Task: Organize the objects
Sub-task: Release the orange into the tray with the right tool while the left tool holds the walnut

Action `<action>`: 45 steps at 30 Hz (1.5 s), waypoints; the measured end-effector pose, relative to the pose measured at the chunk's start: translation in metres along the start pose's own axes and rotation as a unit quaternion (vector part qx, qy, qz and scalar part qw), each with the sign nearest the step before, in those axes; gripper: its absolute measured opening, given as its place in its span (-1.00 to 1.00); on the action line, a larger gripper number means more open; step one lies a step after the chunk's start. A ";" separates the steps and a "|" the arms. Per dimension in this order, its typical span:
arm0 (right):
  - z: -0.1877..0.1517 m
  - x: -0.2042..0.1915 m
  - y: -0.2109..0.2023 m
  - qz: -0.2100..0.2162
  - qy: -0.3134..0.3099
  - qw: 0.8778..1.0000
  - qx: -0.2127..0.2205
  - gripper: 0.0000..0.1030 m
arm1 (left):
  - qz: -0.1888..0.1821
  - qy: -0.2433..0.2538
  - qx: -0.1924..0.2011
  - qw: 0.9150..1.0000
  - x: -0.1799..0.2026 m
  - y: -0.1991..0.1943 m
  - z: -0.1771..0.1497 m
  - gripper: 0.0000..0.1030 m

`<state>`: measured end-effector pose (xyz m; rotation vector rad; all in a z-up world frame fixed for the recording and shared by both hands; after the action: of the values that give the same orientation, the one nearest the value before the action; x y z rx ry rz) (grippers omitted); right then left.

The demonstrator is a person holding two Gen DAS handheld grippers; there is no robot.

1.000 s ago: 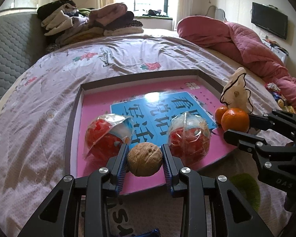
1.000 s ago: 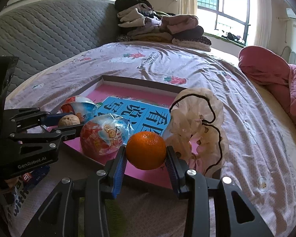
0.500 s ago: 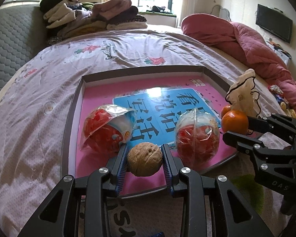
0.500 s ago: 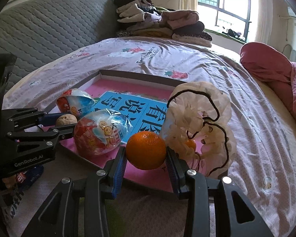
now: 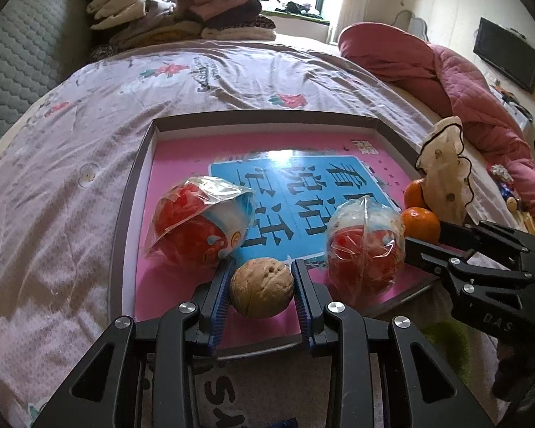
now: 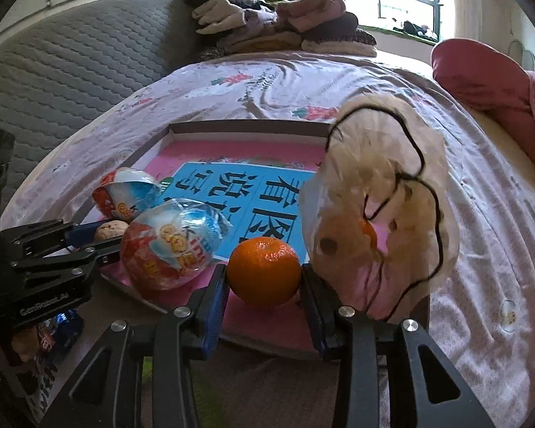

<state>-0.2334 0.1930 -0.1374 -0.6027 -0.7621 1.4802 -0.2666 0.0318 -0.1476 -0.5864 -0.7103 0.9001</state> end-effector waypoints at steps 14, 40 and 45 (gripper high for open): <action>0.001 0.004 0.003 0.006 0.017 1.000 -0.020 -0.22 | -0.011 -0.024 -0.005 1.000 -0.006 0.001 0.000 -0.34; 0.002 0.005 -0.015 -0.010 0.000 1.000 0.002 -0.09 | -0.015 -0.011 0.006 1.000 0.010 -0.015 -0.001 -0.20; 0.001 0.008 -0.016 -0.011 0.002 1.000 0.004 -0.09 | -0.016 -0.013 0.007 1.000 0.010 -0.017 0.001 -0.16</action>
<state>-0.2246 0.2001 -0.1234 -0.5891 -0.7562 1.4611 -0.2541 0.0321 -0.1317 -0.5512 -0.7343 0.8823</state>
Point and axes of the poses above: each gripper's, at about its wrist camera, not at the fingertips, and y roughly the way its jaws point, x to its right, z to its top, the point moved 4 cm from there along y, roughly the way its jaws point, and after that the axes turned 14 degrees about -z, right-handed, at the moved point
